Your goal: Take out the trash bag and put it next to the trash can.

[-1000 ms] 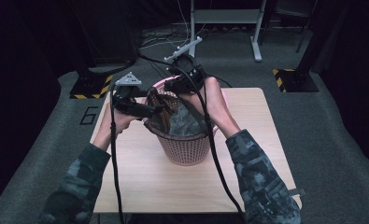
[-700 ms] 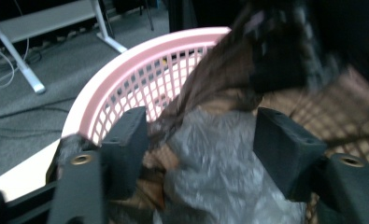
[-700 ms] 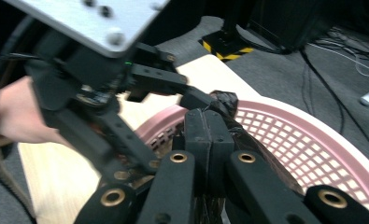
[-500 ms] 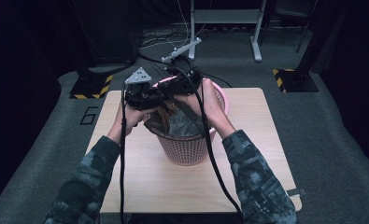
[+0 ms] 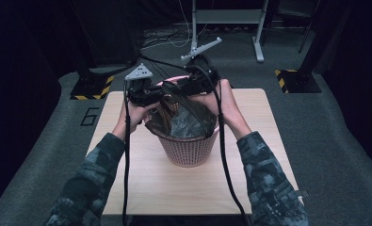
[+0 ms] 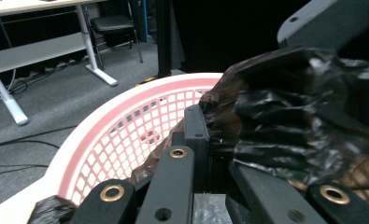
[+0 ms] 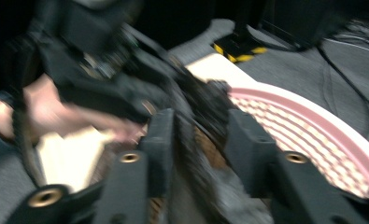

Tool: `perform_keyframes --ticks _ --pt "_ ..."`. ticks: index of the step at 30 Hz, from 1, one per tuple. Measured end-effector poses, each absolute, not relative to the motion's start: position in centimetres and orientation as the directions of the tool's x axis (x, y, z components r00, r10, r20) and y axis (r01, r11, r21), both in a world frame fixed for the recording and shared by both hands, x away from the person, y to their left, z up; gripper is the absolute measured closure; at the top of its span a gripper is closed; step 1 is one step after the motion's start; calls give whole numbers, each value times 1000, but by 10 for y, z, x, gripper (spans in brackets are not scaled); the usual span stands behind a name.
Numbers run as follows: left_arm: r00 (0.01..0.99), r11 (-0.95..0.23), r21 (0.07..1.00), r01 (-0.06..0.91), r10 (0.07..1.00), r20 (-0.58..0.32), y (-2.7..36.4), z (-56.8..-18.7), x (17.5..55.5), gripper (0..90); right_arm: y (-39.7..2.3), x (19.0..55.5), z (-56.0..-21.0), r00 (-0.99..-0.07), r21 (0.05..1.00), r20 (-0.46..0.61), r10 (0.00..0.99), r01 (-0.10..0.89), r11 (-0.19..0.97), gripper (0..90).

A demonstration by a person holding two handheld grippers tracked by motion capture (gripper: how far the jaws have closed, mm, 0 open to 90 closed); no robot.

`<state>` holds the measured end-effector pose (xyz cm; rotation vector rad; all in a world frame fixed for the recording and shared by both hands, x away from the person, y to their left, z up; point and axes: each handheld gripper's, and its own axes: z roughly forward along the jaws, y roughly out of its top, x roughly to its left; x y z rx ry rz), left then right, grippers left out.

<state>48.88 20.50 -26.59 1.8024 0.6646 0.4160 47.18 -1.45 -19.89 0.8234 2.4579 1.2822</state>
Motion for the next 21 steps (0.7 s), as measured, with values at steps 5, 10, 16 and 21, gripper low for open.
perform_keyframes --ticks 5,10,16,21 --pt "767 -210 951 228 640 -43 216 -254 491 900 -47 480 -203 -803 792 17 596 375 482 378" --pt "748 -179 959 222 662 -50 225 -240 493 900 -59 483 -208 -829 767 26 559 375 521 313" --pt "750 -132 966 223 657 -83 231 -230 495 900 -40 483 -231 -843 667 -56 535 367 649 199" --pt "761 -111 968 225 640 -103 230 -225 496 900 -12 488 -253 -825 603 -110 555 389 697 490"
